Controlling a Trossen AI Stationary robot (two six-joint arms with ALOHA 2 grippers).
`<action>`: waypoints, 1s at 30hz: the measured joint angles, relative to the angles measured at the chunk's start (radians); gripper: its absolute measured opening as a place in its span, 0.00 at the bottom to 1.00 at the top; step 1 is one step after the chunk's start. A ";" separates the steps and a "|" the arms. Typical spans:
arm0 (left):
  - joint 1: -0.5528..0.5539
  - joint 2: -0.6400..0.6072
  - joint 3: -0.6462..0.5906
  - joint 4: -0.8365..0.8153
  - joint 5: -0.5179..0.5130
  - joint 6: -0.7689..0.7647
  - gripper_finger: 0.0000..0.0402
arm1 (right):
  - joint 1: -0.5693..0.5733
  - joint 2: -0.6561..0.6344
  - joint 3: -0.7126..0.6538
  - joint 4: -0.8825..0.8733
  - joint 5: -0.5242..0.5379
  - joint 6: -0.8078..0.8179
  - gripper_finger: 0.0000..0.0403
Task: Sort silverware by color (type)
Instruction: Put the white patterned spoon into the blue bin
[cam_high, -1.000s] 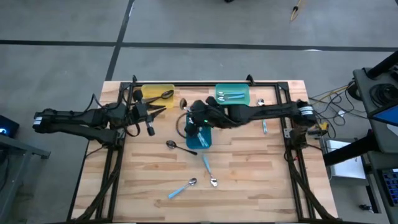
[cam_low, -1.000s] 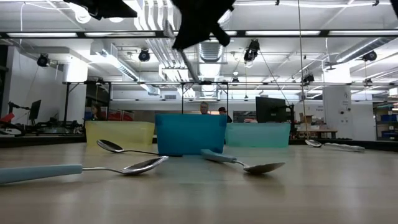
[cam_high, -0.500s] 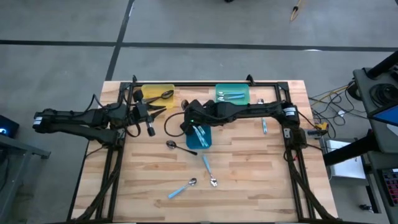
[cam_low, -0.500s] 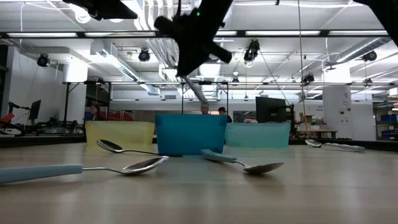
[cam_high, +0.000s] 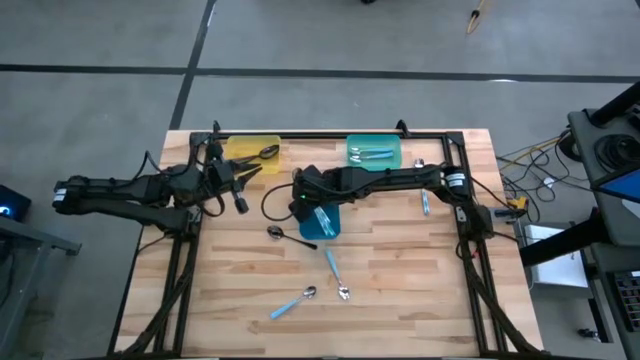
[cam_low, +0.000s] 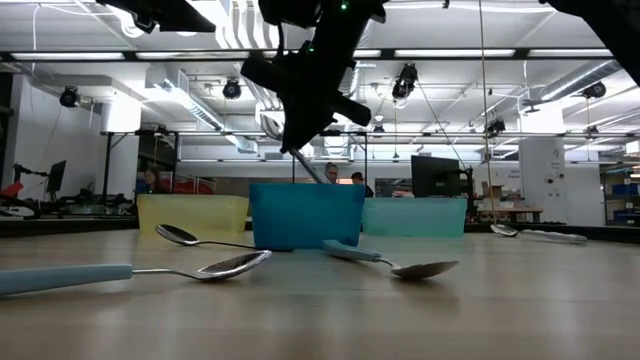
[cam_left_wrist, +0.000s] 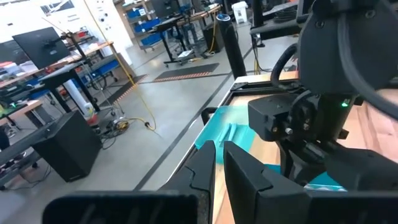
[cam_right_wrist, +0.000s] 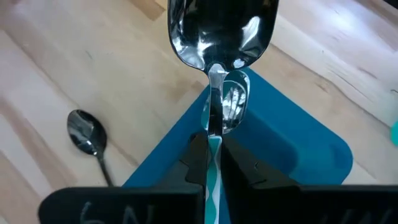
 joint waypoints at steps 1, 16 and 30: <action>0.000 0.000 0.000 -0.002 0.000 0.000 0.04 | -0.001 0.000 0.000 0.001 0.000 0.001 0.04; 0.000 0.004 0.000 -0.004 0.000 0.002 0.04 | -0.025 0.000 -0.044 0.001 -0.013 0.024 0.04; 0.000 0.006 0.000 -0.004 0.000 0.008 0.04 | -0.025 0.000 -0.058 0.001 -0.059 0.036 0.04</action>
